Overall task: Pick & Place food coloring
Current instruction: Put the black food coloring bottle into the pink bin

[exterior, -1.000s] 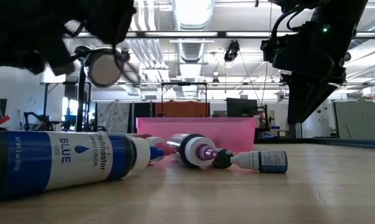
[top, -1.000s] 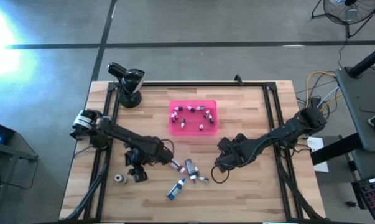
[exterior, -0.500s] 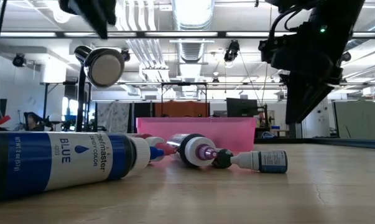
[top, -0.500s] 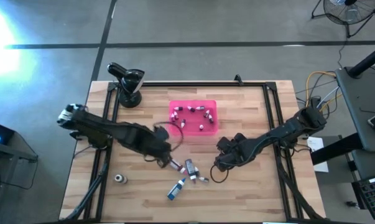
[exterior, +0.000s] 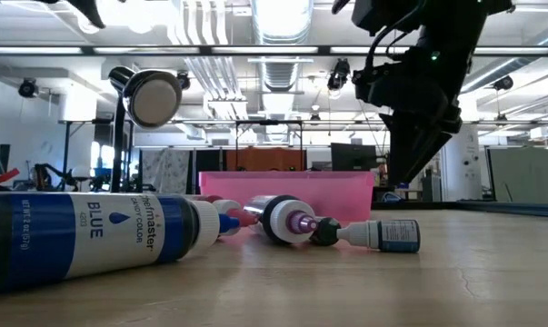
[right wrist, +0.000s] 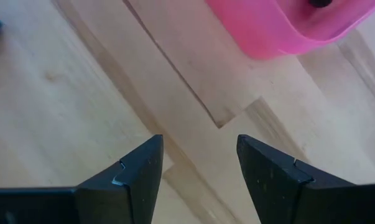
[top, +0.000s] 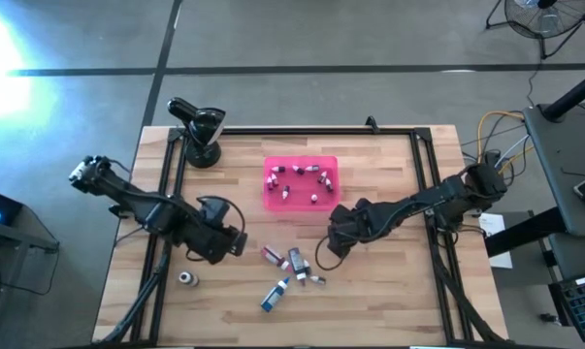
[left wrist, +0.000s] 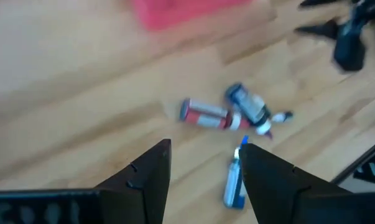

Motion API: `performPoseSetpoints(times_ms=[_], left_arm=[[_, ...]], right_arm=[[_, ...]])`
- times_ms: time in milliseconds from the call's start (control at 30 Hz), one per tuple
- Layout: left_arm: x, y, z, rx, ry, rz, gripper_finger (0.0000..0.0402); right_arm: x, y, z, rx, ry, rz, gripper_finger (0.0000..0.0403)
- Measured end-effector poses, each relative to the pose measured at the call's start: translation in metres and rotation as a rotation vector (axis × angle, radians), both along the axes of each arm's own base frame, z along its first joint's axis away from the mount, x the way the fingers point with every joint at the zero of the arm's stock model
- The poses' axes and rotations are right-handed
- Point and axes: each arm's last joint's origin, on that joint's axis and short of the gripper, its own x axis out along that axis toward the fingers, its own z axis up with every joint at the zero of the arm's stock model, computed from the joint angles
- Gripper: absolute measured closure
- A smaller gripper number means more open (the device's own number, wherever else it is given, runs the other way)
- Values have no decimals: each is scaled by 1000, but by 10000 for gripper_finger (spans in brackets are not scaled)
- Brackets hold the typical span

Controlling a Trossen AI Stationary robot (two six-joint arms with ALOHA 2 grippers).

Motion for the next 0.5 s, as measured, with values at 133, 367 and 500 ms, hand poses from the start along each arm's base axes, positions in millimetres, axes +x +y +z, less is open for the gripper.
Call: performPoseSetpoints(times_ms=[133,367,500], left_arm=[[3,-6,-12,-8,69,-73,236],[8,-11,-20,8,126,-167,231],[8,-11,-20,8,131,-193,199]], right_arm=[[1,-3,0,1,3,2,202],[1,-3,0,11,-4,-18,202],[1,-3,0,11,-3,-20,202]])
